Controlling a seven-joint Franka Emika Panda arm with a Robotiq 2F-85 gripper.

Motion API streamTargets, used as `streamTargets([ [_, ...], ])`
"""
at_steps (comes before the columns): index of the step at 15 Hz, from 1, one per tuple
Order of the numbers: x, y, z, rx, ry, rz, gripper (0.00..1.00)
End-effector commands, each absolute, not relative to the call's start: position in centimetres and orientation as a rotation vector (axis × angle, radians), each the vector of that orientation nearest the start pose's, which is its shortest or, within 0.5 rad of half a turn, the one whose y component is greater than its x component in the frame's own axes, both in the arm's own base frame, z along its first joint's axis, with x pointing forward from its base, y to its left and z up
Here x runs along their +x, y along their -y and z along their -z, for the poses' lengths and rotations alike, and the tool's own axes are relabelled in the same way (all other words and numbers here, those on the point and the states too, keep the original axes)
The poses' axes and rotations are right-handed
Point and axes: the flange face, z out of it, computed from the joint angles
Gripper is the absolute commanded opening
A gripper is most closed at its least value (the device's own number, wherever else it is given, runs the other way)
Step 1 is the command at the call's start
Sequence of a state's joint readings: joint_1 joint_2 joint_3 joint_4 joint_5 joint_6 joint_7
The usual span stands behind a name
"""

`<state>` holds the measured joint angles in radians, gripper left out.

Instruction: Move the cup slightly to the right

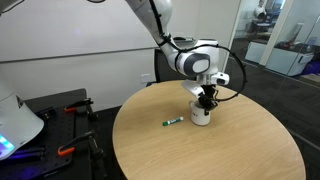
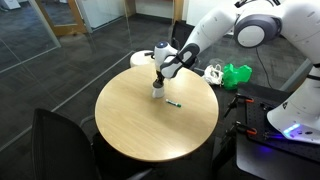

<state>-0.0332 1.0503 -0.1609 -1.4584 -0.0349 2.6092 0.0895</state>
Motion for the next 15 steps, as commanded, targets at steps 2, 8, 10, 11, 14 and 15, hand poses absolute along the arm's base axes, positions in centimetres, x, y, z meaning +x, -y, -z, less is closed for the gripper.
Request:
streamTargets([
  [2,69.8,15.2,-7.2,-3.263,-0.466,0.167,0.02],
  [8,69.1,17.8,-7.5,-3.195,-0.574,0.189,0.07],
  [10,69.0,18.1,-7.8,-3.179,-0.591,0.202,0.23],
  [11,69.0,18.2,-8.1,-3.177,-0.597,0.211,0.30],
  [14,69.1,17.9,-9.5,-3.170,-0.596,0.264,0.48],
  [15,69.2,17.6,-10.1,-3.167,-0.590,0.285,0.51],
])
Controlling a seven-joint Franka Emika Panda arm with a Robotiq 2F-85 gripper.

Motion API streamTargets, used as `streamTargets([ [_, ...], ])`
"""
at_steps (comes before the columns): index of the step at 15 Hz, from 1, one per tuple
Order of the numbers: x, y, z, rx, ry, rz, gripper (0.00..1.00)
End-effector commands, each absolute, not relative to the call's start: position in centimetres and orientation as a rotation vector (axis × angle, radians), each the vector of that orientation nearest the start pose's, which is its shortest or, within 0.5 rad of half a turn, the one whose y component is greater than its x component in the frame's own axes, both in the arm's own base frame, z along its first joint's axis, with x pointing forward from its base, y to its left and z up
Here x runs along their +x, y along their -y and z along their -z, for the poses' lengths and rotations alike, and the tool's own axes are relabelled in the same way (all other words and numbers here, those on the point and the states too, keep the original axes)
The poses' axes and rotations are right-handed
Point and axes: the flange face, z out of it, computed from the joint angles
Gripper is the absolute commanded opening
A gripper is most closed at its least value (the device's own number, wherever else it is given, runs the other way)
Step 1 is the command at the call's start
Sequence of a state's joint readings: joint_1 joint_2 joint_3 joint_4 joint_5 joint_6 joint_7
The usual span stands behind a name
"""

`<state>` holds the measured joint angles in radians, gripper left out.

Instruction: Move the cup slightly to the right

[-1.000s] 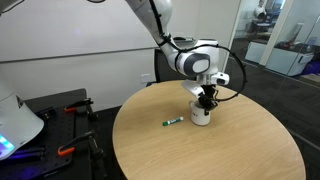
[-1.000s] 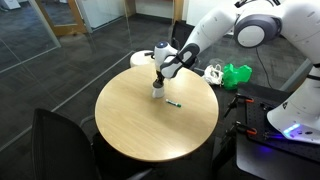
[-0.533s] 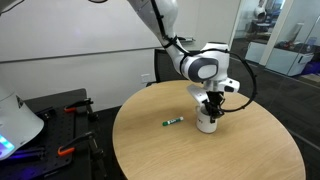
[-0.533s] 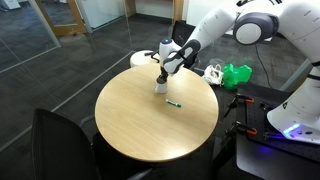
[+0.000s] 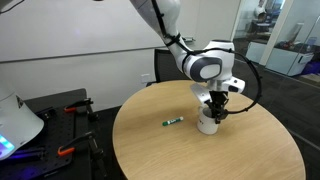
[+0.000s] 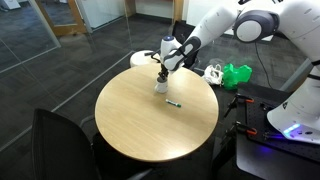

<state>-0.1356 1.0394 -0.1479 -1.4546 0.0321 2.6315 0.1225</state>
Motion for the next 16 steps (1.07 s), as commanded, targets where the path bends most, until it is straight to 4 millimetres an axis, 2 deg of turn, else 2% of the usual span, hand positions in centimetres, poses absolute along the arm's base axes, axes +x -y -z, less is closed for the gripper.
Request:
streamTargets([
  [1,69.2,17.3,-10.8,-3.163,-0.586,0.300,0.57],
  [3,69.1,16.5,-12.3,-3.156,-0.570,0.328,0.71],
  [5,68.6,15.6,-14.0,-3.150,-0.564,0.346,0.98],
  [10,65.6,11.8,-19.1,-3.130,-0.480,0.385,1.00],
  [13,62.7,8.4,-21.7,-3.121,-0.378,0.304,1.00],
  [16,59.6,5.4,-23.5,-3.124,-0.323,0.214,1.00],
])
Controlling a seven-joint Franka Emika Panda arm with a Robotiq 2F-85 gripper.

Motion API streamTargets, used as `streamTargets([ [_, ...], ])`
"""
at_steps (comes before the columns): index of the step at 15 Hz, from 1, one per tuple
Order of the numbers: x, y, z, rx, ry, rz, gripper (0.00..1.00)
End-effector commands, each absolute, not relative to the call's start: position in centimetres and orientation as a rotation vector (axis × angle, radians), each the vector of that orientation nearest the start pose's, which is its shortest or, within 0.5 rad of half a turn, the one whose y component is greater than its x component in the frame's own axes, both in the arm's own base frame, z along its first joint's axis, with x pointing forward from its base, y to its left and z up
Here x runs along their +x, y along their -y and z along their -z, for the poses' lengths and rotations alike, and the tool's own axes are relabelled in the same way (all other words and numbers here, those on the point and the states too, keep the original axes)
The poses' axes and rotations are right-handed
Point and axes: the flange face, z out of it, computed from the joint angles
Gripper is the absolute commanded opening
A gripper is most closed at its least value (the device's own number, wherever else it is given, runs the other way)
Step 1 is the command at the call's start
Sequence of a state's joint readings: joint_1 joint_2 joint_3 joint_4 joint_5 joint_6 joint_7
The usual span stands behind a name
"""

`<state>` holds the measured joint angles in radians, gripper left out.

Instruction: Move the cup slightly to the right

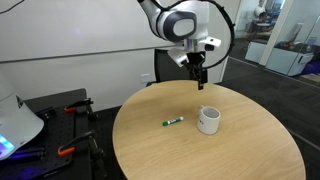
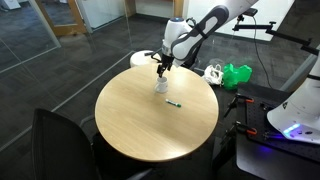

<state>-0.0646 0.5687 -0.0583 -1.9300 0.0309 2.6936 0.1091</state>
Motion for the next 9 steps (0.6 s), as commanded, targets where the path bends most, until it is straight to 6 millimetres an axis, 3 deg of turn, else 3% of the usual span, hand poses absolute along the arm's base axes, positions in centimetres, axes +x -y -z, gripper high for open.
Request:
streamTargets([
  [1,58.7,4.5,-24.0,-3.130,-0.311,0.183,1.00],
  [5,55.2,2.0,-25.5,-3.161,-0.268,0.092,1.00],
  [9,53.1,0.7,-26.2,-3.178,-0.219,0.039,1.00],
])
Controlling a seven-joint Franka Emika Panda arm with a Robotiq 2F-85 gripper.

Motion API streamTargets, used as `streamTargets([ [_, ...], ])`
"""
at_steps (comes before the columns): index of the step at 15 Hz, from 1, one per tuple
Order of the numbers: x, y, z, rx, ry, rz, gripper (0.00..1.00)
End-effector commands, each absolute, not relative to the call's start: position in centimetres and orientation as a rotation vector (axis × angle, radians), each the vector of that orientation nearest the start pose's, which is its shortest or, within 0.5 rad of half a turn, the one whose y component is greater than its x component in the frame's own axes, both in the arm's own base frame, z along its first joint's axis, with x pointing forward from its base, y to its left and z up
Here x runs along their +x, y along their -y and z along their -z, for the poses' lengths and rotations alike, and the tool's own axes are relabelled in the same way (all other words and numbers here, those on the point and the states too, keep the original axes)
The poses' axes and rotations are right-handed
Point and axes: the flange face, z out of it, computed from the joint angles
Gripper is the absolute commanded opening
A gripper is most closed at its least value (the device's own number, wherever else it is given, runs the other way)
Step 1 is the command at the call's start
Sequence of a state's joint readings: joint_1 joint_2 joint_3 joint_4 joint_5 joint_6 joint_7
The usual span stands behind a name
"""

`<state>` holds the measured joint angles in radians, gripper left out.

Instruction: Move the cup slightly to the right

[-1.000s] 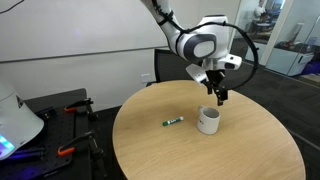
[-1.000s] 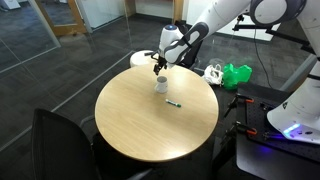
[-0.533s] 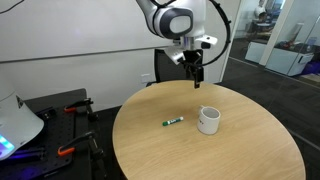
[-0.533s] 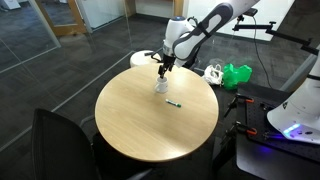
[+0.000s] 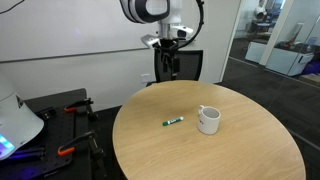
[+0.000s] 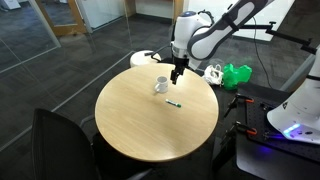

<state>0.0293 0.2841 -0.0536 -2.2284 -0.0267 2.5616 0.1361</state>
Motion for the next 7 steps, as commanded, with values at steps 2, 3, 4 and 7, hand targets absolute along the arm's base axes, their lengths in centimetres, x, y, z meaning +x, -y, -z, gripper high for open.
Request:
streamTargets([
  [2,54.3,0.9,-25.3,-3.167,-0.202,0.051,1.00],
  [3,53.9,0.8,-25.4,-3.168,-0.199,0.041,1.00],
  [4,53.7,0.8,-25.5,-3.168,-0.198,0.037,1.00],
  [7,53.5,0.8,-25.5,-3.168,-0.198,0.035,1.00],
])
